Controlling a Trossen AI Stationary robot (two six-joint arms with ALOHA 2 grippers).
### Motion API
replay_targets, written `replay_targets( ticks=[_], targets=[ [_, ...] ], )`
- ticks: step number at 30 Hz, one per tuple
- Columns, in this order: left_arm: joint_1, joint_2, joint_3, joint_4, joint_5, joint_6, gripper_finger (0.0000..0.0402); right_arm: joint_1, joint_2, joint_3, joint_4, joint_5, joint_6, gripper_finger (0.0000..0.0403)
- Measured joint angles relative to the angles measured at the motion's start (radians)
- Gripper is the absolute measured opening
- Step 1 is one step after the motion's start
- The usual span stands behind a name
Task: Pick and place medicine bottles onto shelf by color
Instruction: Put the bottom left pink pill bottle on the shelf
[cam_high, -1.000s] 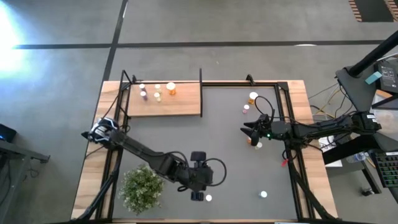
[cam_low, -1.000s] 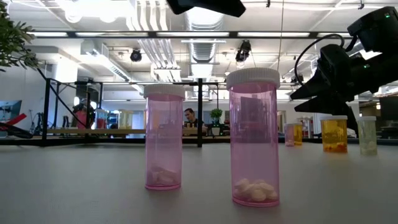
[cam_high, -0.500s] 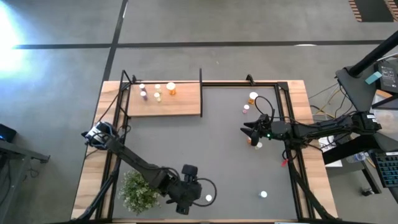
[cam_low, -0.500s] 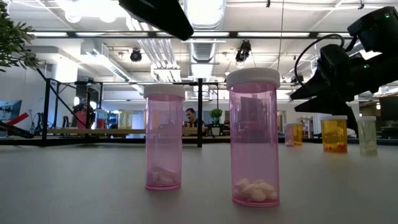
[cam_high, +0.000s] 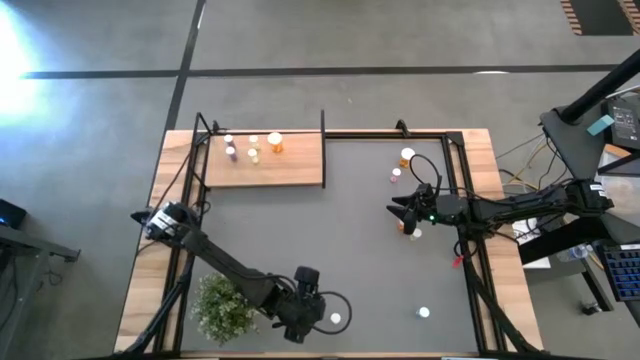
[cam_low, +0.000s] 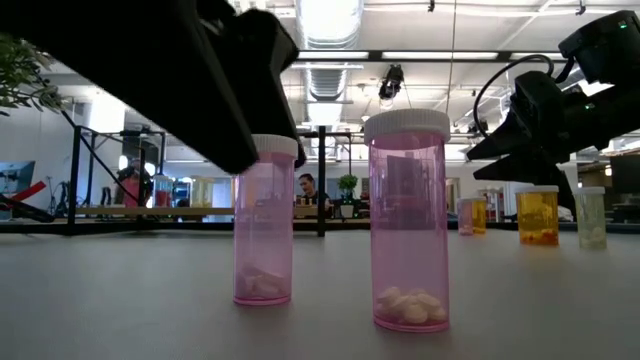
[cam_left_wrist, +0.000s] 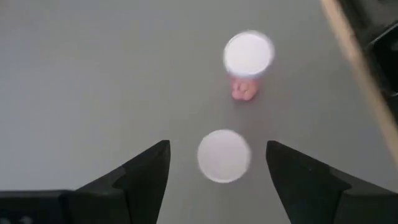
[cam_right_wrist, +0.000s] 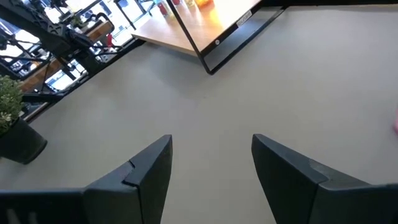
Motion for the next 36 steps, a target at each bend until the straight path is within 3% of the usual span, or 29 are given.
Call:
replay_targets(
  ticks=[8, 22, 36],
  targets=[
    [0.001, 0.024, -0.004, 0.002, -0.002, 0.000, 0.0236, 0.000, 0.000, 0.000, 0.000, 0.000, 0.000, 0.0210],
    [0.025, 0.024, -0.004, 0.016, 0.015, 0.025, 0.0095, 0.000, 0.000, 0.000, 0.000, 0.000, 0.000, 0.0210],
    [0.189, -0.098, 0.000, -0.060, -0.014, 0.033, 0.0121, 0.000, 0.000, 0.000, 0.000, 0.000, 0.000, 0.0210]
  ],
)
